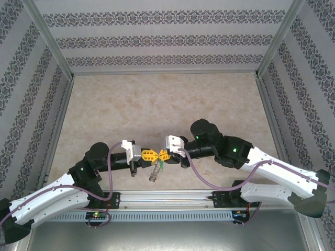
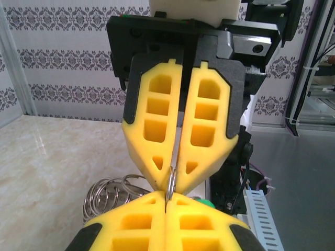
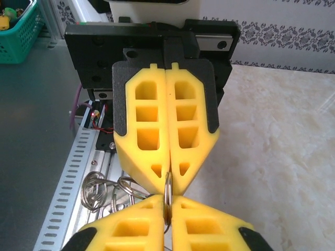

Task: Put the keys on the keyring

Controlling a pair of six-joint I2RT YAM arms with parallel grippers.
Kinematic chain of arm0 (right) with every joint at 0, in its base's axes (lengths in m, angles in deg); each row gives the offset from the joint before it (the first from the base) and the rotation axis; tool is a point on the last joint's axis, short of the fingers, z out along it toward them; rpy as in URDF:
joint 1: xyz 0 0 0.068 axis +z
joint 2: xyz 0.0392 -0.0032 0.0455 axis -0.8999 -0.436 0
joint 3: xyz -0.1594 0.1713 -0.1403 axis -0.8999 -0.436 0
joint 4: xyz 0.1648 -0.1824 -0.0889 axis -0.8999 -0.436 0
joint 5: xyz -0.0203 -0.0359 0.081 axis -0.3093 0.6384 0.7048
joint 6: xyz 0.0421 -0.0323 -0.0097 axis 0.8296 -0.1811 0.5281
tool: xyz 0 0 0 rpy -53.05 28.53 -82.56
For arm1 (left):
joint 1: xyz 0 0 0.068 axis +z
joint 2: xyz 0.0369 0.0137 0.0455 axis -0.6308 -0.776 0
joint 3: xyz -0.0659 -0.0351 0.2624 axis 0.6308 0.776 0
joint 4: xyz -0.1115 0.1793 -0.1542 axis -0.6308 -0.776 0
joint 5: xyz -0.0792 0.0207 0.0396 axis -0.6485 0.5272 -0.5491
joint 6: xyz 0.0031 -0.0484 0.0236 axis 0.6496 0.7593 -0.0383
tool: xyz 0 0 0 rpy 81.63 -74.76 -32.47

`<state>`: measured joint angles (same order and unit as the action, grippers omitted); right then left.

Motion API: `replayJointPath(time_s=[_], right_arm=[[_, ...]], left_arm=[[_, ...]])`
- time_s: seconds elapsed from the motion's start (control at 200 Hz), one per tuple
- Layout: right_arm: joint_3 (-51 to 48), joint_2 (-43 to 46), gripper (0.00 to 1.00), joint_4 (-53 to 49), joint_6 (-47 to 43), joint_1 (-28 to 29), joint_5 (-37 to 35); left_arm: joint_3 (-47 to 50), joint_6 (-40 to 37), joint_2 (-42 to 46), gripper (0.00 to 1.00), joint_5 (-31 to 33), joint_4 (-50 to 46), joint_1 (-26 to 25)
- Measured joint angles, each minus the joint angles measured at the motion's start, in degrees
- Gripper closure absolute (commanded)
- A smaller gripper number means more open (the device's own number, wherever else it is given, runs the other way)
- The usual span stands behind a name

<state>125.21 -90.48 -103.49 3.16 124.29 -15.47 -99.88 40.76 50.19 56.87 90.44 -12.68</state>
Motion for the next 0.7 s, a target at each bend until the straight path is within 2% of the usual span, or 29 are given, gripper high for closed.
replayJointPath(time_s=[0.15, 0.295, 0.445, 0.55, 0.699], right_arm=[[0.17, 0.2, 1.0, -1.44, 0.31, -0.04, -1.46], [2.25, -1.33, 1.0, -4.02, -1.11, -0.04, -3.32], [4.74, -2.73, 1.0, -6.19, -2.29, -0.42, -4.87], [6.54, -4.09, 1.0, -9.03, -3.06, -0.81, -5.44], [9.18, -7.43, 1.0, -13.66, -4.22, -1.07, -5.77]], left_arm=[[-0.15, 1.09, -0.94, 1.0, 0.11, -0.13, 0.02], [-5.7, -1.31, -2.82, 0.86, 2.93, -9.97, 0.0], [-13.11, -4.22, -6.56, 0.84, 6.36, -20.13, -0.02], [-15.87, -5.64, -9.2, 0.81, 7.5, -23.89, 0.0], [-17.14, -7.02, -11.41, 0.8, 8.35, -27.71, 0.0]])
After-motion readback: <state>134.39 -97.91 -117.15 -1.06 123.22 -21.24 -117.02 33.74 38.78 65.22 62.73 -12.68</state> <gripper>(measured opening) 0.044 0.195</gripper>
